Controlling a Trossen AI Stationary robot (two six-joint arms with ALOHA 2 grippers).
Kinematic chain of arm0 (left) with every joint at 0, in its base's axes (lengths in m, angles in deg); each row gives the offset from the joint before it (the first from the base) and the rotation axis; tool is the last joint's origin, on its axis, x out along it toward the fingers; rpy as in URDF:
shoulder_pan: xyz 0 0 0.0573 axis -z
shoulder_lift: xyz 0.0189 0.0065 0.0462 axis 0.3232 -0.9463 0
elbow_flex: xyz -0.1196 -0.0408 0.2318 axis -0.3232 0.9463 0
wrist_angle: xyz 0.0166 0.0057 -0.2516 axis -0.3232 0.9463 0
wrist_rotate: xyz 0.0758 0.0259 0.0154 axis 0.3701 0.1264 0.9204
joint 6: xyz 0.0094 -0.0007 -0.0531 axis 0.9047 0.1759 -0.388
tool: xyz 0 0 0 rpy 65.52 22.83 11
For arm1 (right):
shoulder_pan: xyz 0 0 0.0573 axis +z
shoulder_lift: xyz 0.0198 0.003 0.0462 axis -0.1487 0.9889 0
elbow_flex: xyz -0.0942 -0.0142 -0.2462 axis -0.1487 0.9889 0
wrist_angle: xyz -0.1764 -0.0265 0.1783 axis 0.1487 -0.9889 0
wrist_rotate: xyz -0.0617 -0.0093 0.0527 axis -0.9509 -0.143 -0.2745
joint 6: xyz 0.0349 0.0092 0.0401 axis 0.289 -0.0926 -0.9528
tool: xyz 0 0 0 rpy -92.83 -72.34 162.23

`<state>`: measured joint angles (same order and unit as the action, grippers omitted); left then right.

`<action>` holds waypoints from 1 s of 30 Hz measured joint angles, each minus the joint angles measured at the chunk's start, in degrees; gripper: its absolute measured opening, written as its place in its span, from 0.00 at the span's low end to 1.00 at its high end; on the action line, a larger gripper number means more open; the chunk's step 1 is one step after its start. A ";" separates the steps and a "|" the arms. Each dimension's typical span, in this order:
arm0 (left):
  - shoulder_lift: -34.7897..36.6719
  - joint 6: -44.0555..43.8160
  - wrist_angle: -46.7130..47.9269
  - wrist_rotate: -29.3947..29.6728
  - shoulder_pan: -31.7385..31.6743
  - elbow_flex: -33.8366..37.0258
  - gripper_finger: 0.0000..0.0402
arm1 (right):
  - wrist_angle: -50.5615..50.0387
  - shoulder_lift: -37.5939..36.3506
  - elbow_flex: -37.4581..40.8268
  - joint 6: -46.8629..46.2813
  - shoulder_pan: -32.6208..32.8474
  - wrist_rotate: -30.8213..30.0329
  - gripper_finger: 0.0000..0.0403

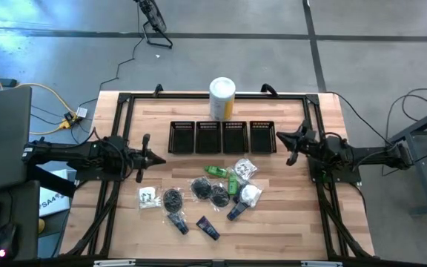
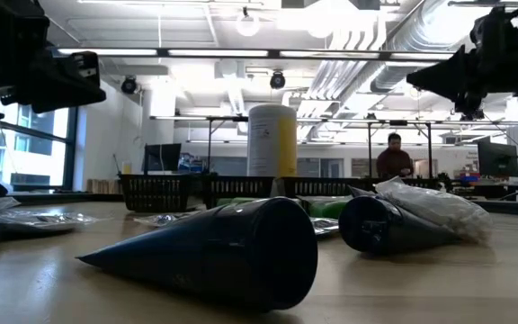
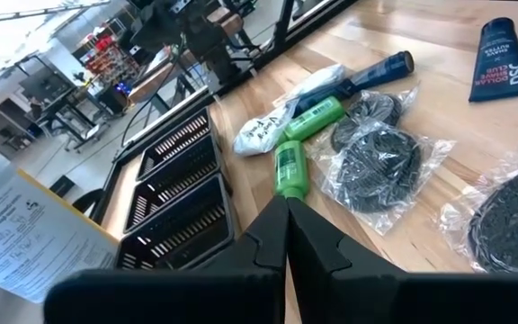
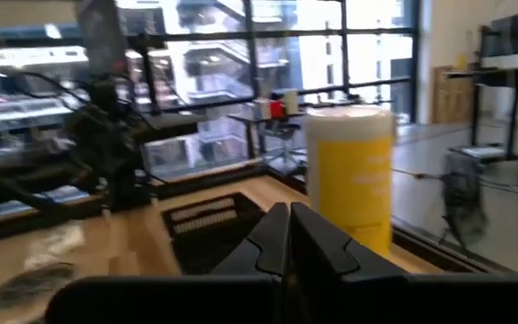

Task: Pick & Place Travel size toiletries
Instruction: Put the bottom right cotton pack into the right black bin

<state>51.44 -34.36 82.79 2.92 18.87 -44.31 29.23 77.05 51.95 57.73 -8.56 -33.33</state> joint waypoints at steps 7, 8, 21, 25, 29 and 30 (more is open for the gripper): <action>0.00 0.04 0.10 0.56 0.01 0.00 0.00 | -6.56 0.00 0.01 4.32 -0.02 -3.46 0.02; 0.00 0.04 0.08 1.29 0.01 0.00 0.00 | -6.56 0.00 0.00 5.44 -0.02 -3.42 0.02; -0.02 0.04 -0.45 3.07 0.00 0.00 0.00 | -6.45 0.00 -0.02 5.33 0.00 -2.19 0.02; -0.04 0.02 -0.59 3.46 0.00 0.00 0.00 | -6.43 0.00 -0.02 0.22 0.00 3.21 0.02; -0.02 0.41 -0.56 7.14 0.03 0.00 0.00 | -6.80 0.00 0.00 -3.29 0.00 14.71 0.02; -0.02 0.95 -0.56 9.07 0.02 0.00 0.00 | -7.12 0.00 -0.02 -2.72 0.00 17.68 0.02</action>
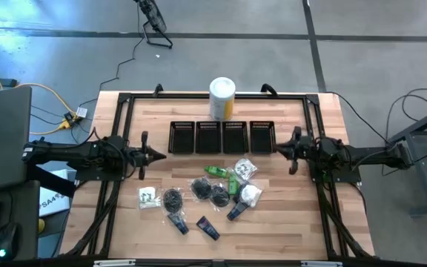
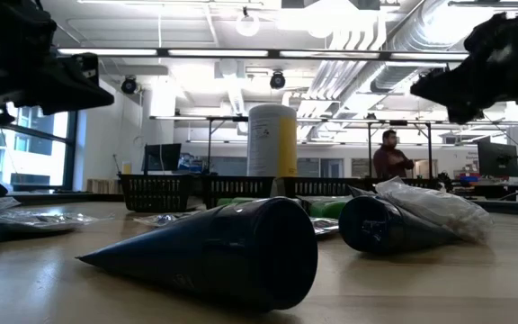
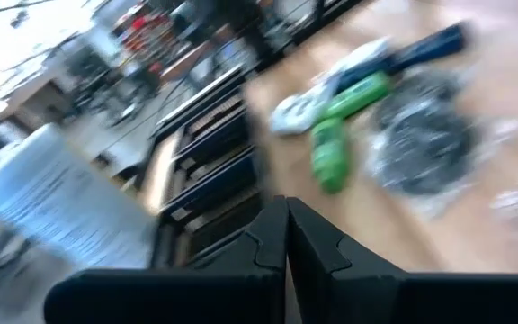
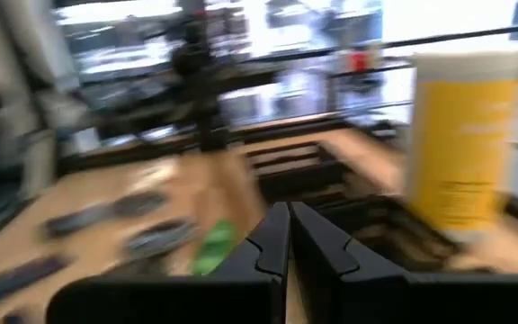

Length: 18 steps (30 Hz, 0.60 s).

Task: Pick & Place Travel size toiletries
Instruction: Put the bottom right cotton pack into the right black bin

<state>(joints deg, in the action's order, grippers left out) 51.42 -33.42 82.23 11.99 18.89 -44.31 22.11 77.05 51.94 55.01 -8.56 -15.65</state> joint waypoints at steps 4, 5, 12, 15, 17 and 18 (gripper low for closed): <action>-0.02 2.32 0.17 4.01 -0.02 0.00 0.00 | -0.13 0.00 0.00 2.79 0.00 3.33 0.02; -0.02 2.34 0.18 4.13 -0.02 0.00 0.00 | -0.09 0.00 0.00 3.07 0.00 3.07 0.02; 0.00 1.83 0.18 4.15 -0.02 0.00 0.00 | 1.96 -0.01 0.00 4.12 -0.02 2.17 0.02; 0.00 1.65 0.19 4.16 -0.02 0.00 0.00 | 2.38 -0.02 0.00 4.19 0.00 2.16 0.02; 0.01 1.67 0.20 4.46 -0.02 0.00 0.00 | 2.91 -0.02 0.00 4.21 -0.01 2.00 0.02; 0.02 1.70 0.20 4.81 -0.02 0.00 0.00 | 2.98 -0.02 0.01 4.21 -0.02 1.89 0.02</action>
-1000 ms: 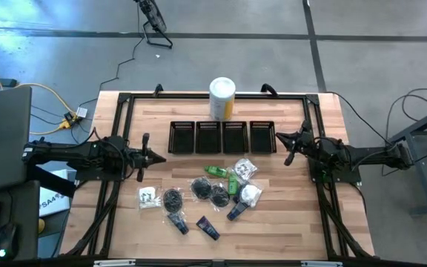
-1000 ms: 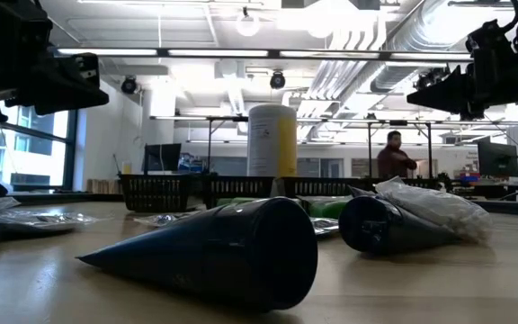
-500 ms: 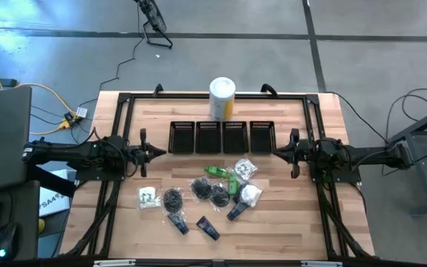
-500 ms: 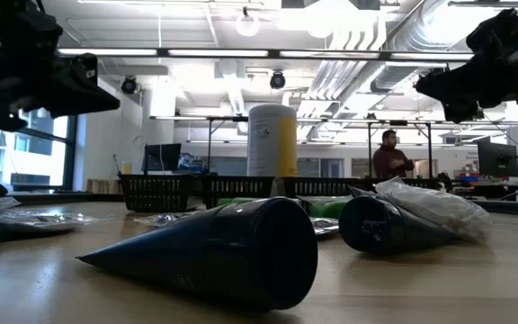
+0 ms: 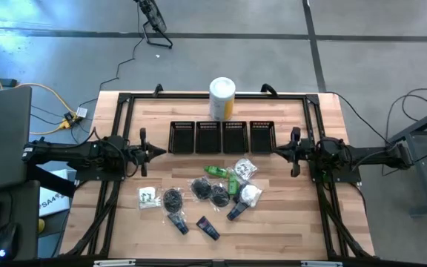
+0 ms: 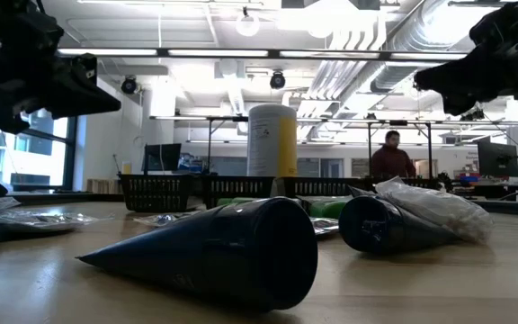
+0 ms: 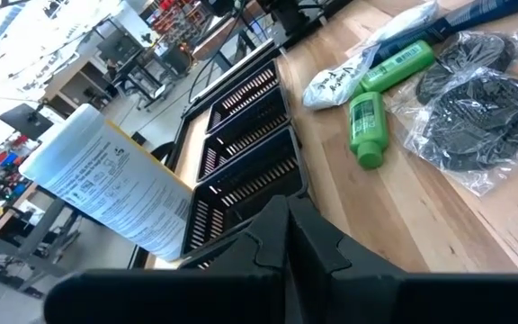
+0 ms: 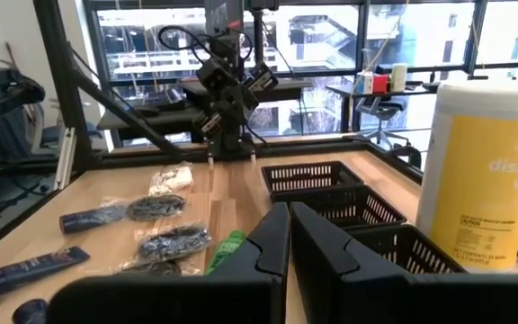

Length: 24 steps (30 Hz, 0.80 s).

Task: Pick & Place Travel size toiletries
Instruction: Put the bottom right cotton pack into the right black bin

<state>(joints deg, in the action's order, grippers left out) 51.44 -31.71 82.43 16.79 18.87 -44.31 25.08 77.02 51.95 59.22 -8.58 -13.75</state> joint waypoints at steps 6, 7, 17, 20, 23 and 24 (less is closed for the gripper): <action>0.00 -0.43 0.00 0.44 0.00 0.00 0.00 | -0.07 0.00 0.00 -0.02 0.02 0.56 0.02; -0.01 -0.92 0.00 0.44 0.00 0.00 0.00 | -0.07 0.00 -0.01 -0.02 0.02 0.77 0.02; 0.01 -1.12 0.48 0.51 0.00 0.00 0.00 | -0.01 0.00 0.00 -0.42 0.02 1.51 0.01; 0.01 -1.12 0.49 0.56 0.00 0.00 0.00 | 0.29 0.00 -0.08 -0.44 0.02 1.51 0.01; 0.01 -1.12 0.48 0.70 0.00 0.00 0.00 | -0.56 0.62 -1.19 -0.32 0.02 0.80 0.01; 0.01 -1.14 0.50 0.70 0.00 0.00 0.00 | -0.62 0.97 -1.99 0.02 0.02 0.50 0.01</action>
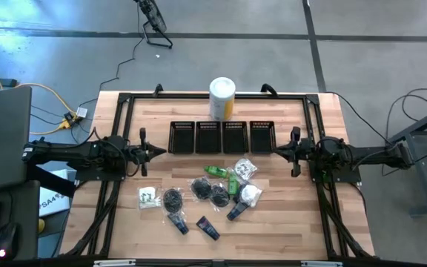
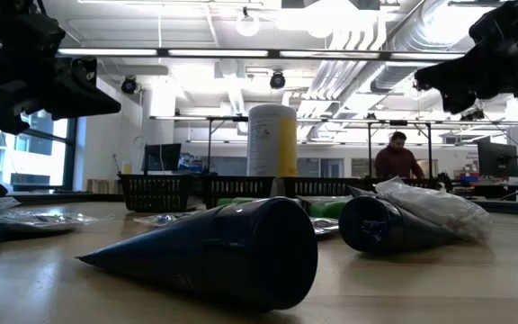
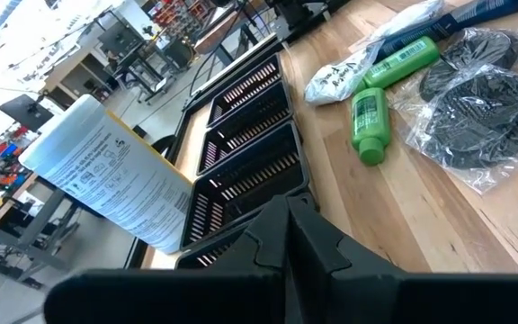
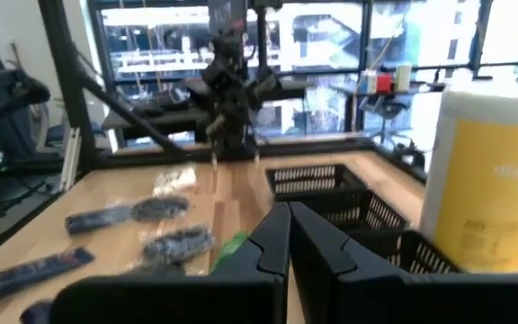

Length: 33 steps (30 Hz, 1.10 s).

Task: Pick & Place Travel size toiletries
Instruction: Put the bottom right cotton pack into the right black bin

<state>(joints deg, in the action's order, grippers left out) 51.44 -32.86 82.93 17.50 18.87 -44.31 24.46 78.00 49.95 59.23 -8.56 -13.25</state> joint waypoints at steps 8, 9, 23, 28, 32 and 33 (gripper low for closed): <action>0.00 -0.02 -0.04 0.08 0.00 0.00 0.00 | -5.97 6.39 -7.35 1.03 0.00 0.26 0.01; 0.00 -0.02 -0.04 0.62 0.02 0.00 0.00 | -6.27 7.32 -7.94 1.03 0.00 0.29 0.01; 0.00 -0.02 -0.04 2.10 0.02 0.00 0.00 | -15.32 23.03 -18.86 -5.48 1.55 -0.18 0.01; 0.00 -0.02 -0.02 2.10 0.02 0.00 0.00 | -22.43 29.41 -25.65 -6.30 4.48 -4.12 0.01; 0.00 0.22 0.00 2.10 0.02 0.00 0.00 | -26.31 34.44 -29.45 -6.51 7.09 -6.68 0.01; -0.01 0.25 0.00 2.10 0.02 0.00 0.00 | -26.49 35.63 -30.16 -6.51 7.69 -7.23 0.01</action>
<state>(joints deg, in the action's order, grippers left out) 51.44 -32.60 82.93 19.59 18.89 -44.31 -2.03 113.63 19.80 52.72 -0.87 -20.48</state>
